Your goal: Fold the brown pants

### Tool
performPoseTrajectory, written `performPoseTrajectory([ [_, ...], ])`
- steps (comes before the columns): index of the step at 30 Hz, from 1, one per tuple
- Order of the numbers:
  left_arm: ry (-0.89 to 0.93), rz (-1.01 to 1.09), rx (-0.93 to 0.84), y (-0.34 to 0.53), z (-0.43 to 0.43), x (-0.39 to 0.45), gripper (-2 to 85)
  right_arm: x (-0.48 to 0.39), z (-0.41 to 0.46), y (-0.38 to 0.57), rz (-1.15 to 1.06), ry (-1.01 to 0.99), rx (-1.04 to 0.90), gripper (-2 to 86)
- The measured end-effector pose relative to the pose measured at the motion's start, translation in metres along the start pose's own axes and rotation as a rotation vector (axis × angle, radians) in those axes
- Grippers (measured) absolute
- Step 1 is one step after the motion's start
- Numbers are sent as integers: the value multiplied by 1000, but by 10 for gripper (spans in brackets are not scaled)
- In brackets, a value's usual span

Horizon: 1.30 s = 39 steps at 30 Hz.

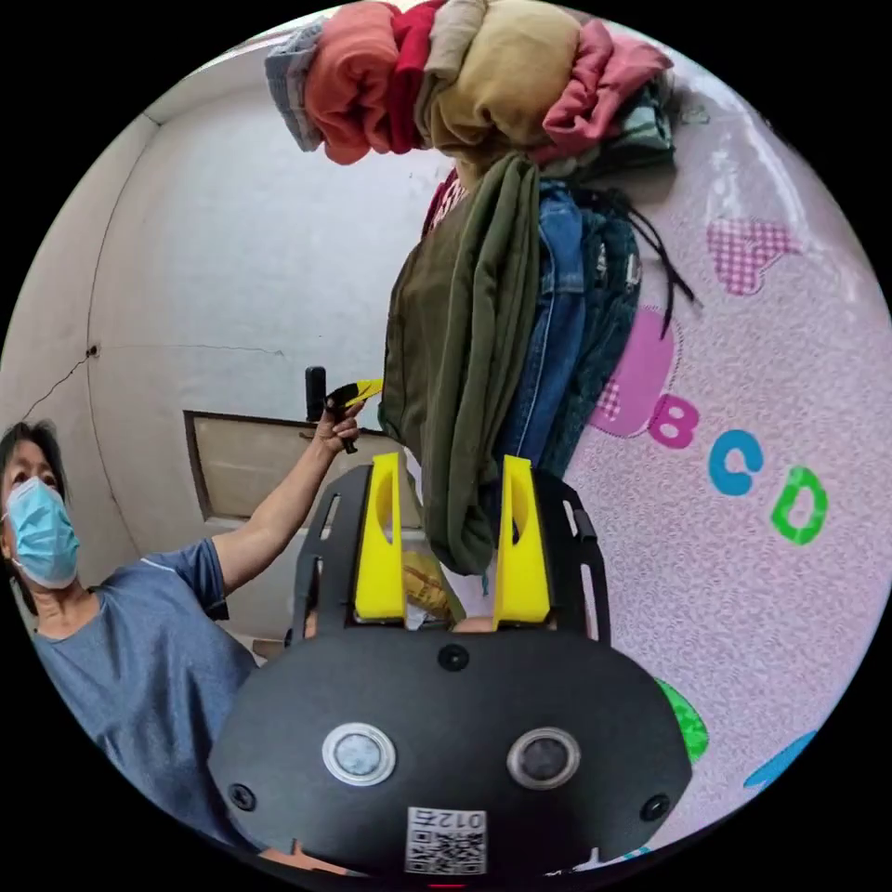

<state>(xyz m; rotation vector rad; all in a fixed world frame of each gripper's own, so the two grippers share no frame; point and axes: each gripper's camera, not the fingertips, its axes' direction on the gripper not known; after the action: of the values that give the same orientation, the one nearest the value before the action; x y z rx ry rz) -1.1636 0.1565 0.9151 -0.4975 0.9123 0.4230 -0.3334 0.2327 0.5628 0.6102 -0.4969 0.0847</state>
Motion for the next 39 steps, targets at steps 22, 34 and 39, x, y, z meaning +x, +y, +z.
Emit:
performPoseTrajectory([
  [22,22,-31,102,-18,88,-17,1,-92,89,-192,-271,587,56,-2],
  [34,-159,-49,272,145,46,51,4,-164,53,-6,-581,210,-191,-1],
  [39,-109,-257,296,166,98,33,3,-118,79,28,-599,453,-304,-1],
])
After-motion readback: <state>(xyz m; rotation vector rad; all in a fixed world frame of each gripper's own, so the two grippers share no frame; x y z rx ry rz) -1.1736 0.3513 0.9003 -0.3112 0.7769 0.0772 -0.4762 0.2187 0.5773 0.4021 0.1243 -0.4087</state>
